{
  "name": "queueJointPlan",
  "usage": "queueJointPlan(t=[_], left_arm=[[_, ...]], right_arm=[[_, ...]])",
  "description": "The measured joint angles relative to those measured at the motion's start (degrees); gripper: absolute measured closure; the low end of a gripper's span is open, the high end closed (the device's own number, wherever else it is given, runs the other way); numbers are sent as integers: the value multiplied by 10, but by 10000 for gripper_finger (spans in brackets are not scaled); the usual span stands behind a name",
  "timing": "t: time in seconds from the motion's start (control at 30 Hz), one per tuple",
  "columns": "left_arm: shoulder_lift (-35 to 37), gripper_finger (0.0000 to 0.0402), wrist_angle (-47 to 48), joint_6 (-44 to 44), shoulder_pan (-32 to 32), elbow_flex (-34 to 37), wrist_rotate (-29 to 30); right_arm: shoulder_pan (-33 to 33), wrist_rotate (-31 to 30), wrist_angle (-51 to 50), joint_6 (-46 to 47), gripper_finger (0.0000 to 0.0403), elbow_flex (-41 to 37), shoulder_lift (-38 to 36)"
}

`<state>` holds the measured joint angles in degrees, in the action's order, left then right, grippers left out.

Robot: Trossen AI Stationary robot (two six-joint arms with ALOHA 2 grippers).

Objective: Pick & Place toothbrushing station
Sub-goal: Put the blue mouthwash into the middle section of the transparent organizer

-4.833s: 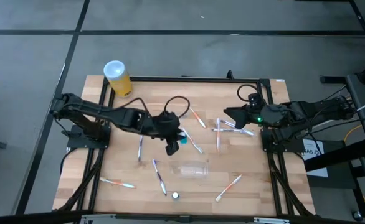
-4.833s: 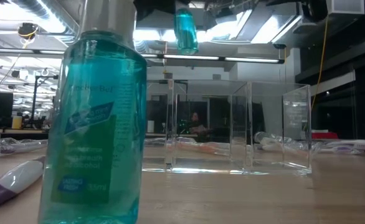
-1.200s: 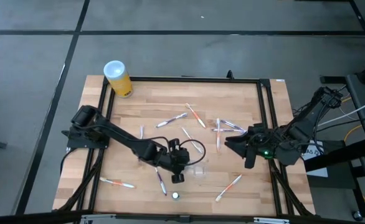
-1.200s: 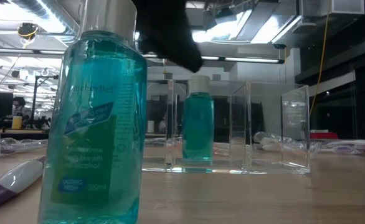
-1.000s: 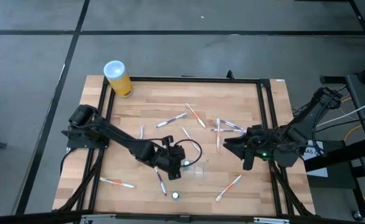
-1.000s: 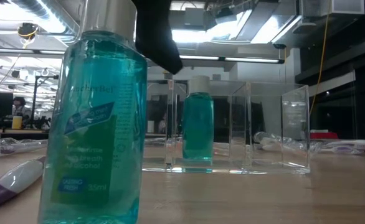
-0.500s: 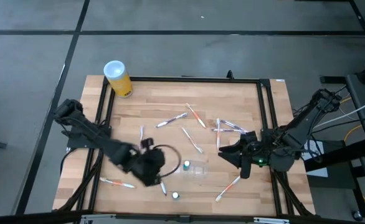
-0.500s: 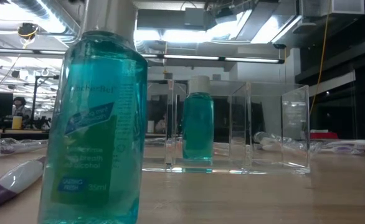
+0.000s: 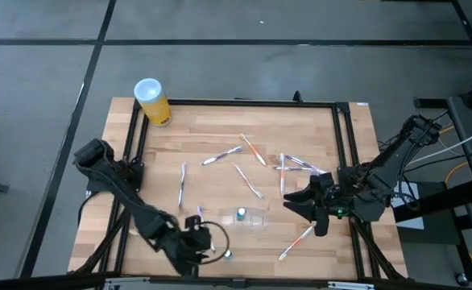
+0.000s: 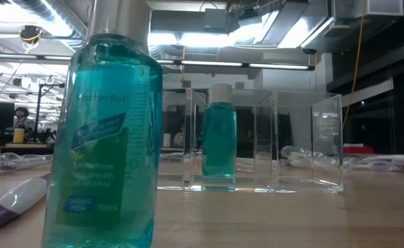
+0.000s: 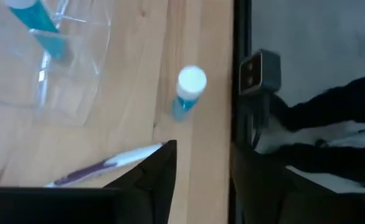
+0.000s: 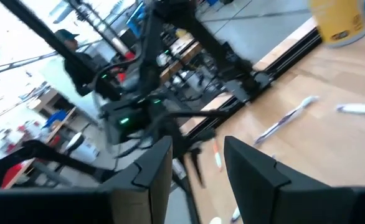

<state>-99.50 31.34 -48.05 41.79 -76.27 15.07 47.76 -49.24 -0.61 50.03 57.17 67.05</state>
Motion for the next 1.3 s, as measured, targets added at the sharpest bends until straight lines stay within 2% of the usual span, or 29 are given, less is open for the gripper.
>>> queueJointPlan(t=[0.23,0.43,0.57,0.73,1.3], left_arm=[[-8,214,-33,3,-35,-2,-13],[-8,186,-51,35,-39,-3,-17],[-10,186,-52,39,-41,-3,-20],[-40,189,-97,52,-44,-3,-62],[-97,192,-137,58,-57,-3,-37]], right_arm=[[24,19,24,2,254,0,0],[36,19,41,-13,254,0,0],[40,16,48,-20,254,0,0],[41,12,50,-25,254,0,0],[41,21,62,-12,254,0,0]])
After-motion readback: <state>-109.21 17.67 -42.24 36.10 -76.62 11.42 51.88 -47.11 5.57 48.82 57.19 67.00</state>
